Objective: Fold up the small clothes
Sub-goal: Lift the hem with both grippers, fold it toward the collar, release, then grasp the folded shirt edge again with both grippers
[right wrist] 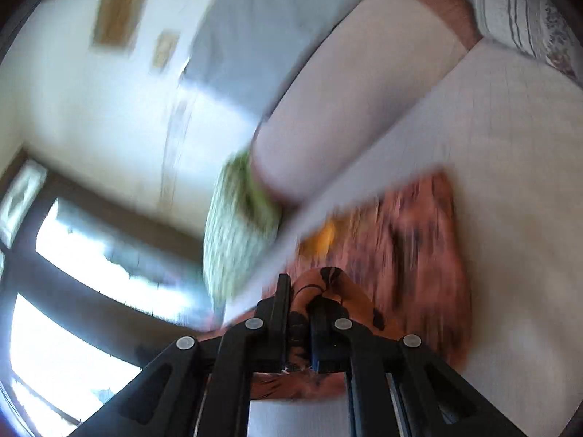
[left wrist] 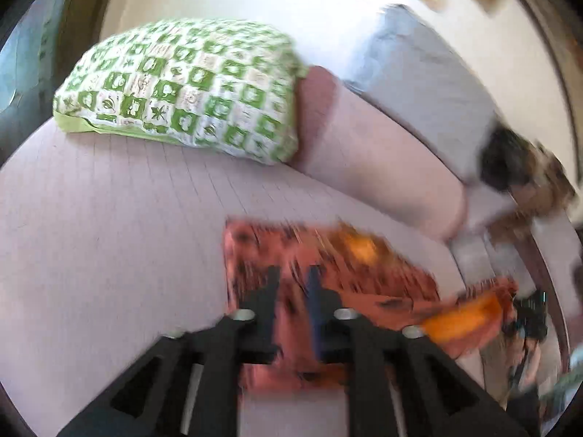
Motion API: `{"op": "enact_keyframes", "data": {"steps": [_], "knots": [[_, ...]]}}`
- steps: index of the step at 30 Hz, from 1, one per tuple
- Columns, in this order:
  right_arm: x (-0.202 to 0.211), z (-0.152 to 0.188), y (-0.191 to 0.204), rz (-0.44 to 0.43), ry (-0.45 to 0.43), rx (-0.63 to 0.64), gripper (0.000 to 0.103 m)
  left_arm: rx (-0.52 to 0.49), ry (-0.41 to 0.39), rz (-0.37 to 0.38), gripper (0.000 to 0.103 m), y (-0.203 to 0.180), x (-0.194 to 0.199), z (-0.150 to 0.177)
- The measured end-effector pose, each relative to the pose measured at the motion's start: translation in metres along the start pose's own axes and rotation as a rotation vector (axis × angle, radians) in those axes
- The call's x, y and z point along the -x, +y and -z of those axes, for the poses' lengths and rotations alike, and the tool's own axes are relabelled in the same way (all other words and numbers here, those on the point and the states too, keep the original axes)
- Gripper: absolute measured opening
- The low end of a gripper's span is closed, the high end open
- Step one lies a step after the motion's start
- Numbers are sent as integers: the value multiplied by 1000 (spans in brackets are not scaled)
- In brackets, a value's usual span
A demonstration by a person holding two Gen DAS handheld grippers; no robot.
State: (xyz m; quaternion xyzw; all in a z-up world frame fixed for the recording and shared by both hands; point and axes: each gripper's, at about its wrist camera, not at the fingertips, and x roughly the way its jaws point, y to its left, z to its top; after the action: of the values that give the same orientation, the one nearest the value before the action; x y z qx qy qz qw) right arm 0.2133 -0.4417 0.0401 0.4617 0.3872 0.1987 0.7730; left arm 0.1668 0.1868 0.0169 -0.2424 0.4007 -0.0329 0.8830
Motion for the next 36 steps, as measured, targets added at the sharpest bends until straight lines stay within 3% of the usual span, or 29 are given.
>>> {"op": "enact_keyframes", "data": {"steps": [1, 2, 3, 4, 5, 8, 10, 14, 17, 20, 22, 27, 29, 30, 32, 36], "knots": [[-19, -11, -12, 14, 5, -12, 33, -4, 16, -9, 74, 2, -21, -7], [-39, -17, -26, 81, 15, -31, 77, 30, 65, -77, 79, 13, -56, -10], [-53, -14, -44, 243, 5, -77, 93, 74, 107, -156, 77, 23, -76, -8], [-61, -6, -51, 307, 4, -89, 93, 104, 155, -197, 77, 34, -95, -1], [-65, 2, -56, 301, 21, -81, 93, 118, 170, -195, 77, 42, -100, 6], [-48, 29, -49, 360, -7, 48, 93, 79, 115, -240, 77, 52, -83, 25], [-30, 44, -42, 389, -39, 140, 93, 38, 97, -217, 78, 51, -64, 36], [-28, 50, -37, 479, 43, 259, 93, -82, 167, -164, 80, 32, -62, 50], [-38, 50, -51, 499, 114, 266, 93, -182, 200, -206, 80, 17, -78, 62], [-54, 57, -67, 478, 184, 195, 93, -169, 254, -219, 79, 21, -93, 71], [-59, 64, -69, 494, 183, 225, 93, -203, 241, -229, 80, 15, -91, 70], [-66, 58, -60, 491, 163, 240, 93, -61, 213, -161, 80, 22, -91, 51], [-77, 59, -64, 520, 194, 232, 86, -85, 227, -199, 79, 21, -102, 53], [-81, 60, -62, 541, 198, 245, 66, -153, 217, -243, 61, 12, -104, 55], [-86, 60, -58, 544, 237, 236, 21, -205, 244, -222, 17, -3, -105, 52], [-69, 55, -34, 451, 227, 216, 16, -163, 169, -221, 12, -18, -77, 29]]}}
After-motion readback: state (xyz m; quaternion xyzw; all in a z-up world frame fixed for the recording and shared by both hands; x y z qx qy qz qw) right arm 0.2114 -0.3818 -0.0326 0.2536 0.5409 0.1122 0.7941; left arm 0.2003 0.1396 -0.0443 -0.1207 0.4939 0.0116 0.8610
